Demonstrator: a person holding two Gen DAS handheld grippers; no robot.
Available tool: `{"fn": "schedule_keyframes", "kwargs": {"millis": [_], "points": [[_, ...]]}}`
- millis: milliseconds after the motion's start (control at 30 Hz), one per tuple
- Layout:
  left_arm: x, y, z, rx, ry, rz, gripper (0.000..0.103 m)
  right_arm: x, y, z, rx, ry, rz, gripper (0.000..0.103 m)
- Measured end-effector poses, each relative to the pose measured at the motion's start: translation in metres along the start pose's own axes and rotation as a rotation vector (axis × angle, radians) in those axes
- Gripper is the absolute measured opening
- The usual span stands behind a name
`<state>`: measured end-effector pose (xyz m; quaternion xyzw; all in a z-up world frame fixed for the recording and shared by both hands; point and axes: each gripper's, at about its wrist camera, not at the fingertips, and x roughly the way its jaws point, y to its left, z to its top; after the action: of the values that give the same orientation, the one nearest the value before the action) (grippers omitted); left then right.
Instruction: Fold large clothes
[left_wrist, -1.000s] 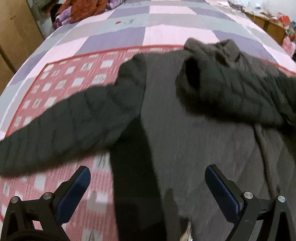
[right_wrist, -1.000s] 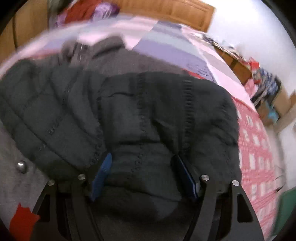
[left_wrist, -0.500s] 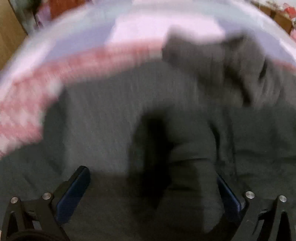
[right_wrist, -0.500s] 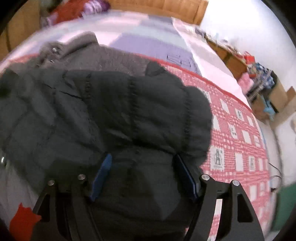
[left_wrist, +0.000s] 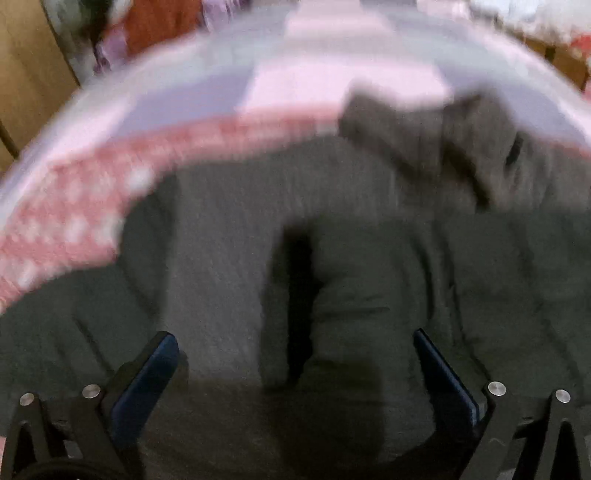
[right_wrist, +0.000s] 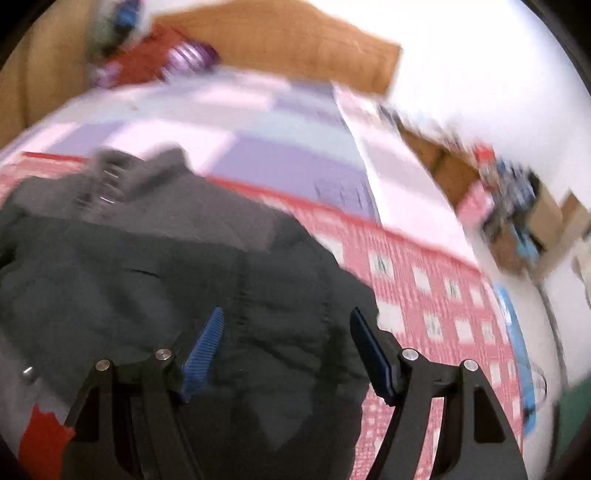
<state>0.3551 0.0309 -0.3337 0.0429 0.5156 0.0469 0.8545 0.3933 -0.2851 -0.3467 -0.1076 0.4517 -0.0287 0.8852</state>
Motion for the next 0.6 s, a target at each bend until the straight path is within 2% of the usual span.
{"fn": "schedule_keyframes", "kwargs": {"millis": [33,67,167,267,333,400,433,500,600], "points": [[0.010,0.000,-0.005,-0.001,0.044,-0.027,0.103,0.017,-0.003,-0.005,0.007,0.076,0.011,0.074],[0.011,-0.001,-0.007,-0.003,0.051,-0.042,0.103,0.028,-0.006,-0.010,0.002,0.122,0.025,0.074],[0.003,-0.007,-0.016,0.016,0.037,-0.030,0.103,0.030,-0.032,-0.027,0.051,0.097,0.088,0.084],[-0.003,-0.007,-0.028,0.006,0.038,-0.036,0.103,0.024,-0.044,-0.035,0.088,0.102,0.130,0.084],[-0.003,-0.005,-0.034,0.001,0.039,-0.036,0.103,0.012,-0.035,-0.032,0.049,0.080,0.091,0.084],[-0.005,-0.003,-0.036,0.003,0.033,-0.033,0.103,-0.011,-0.016,-0.022,-0.010,-0.007,0.039,0.084],[-0.006,-0.004,-0.037,0.002,0.029,-0.033,0.103,-0.015,-0.012,-0.019,-0.020,-0.041,0.045,0.084],[-0.009,-0.003,-0.039,0.002,0.022,-0.031,0.103,-0.034,0.009,-0.006,-0.037,-0.116,0.084,0.084],[-0.011,-0.003,-0.042,-0.012,0.015,-0.032,0.103,-0.043,0.049,0.000,-0.073,-0.119,0.187,0.084]]}}
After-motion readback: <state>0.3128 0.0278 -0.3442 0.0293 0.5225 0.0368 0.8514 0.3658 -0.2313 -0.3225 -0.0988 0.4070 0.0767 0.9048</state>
